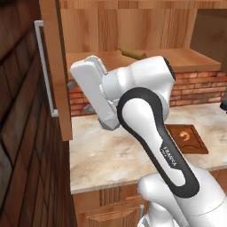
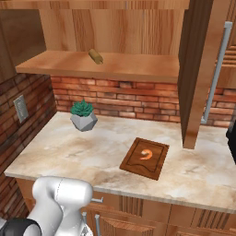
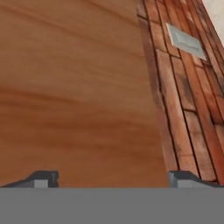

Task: Open the cabinet, retrieve the rolling pin, and place it next to the meat on the cutting board to prepare for tenderizing.

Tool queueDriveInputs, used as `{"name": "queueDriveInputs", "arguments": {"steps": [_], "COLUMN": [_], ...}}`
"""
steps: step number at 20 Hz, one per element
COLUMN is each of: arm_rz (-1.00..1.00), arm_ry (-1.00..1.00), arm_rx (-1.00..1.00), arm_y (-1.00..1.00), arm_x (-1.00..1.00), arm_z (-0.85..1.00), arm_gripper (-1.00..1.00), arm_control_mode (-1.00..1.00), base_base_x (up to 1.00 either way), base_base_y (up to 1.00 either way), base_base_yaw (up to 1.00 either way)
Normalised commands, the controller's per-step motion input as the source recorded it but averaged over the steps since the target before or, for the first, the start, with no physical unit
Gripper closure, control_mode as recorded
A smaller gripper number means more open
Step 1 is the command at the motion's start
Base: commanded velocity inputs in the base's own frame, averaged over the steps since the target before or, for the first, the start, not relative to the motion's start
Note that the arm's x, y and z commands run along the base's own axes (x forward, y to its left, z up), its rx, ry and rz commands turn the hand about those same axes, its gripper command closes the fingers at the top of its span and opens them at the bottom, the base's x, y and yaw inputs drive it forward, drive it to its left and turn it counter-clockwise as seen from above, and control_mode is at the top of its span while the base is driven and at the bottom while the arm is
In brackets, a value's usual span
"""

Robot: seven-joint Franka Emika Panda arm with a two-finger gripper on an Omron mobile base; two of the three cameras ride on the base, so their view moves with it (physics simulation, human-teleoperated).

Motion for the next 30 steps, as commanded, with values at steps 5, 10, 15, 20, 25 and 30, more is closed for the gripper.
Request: {"name": "queueDriveInputs", "arguments": {"steps": [5, 10, 15, 20, 25, 30], "arm_rz": [0.0, 0.0, 0.0, 0.0, 0.0, 0.0], "arm_ry": [0.0, -0.03, -0.11, -0.13, -0.19, -0.22], "arm_rx": [-0.01, 0.0, -0.03, -0.04, -0.08, -0.13], "arm_y": [0.59, -0.12, -0.53, -0.64, -0.67, -0.68], "arm_x": [-0.15, 0.12, 0.2, 0.2, 0.1, 0.03], "arm_z": [0.0, 0.0, 0.0, 0.0, 0.0, 0.06], "arm_gripper": [-1.0, -1.0, -1.0, -1.0, -1.0, -1.0], "arm_control_mode": [-1.0, -1.0, -1.0, -1.0, -1.0, -1.0], "base_base_x": [0.0, 0.0, 0.0, 0.0, 0.0, 0.0], "base_base_y": [0.0, 0.0, 0.0, 0.0, 0.0, 0.0], "base_base_yaw": [0.0, 0.0, 0.0, 0.0, 0.0, 0.0]}}
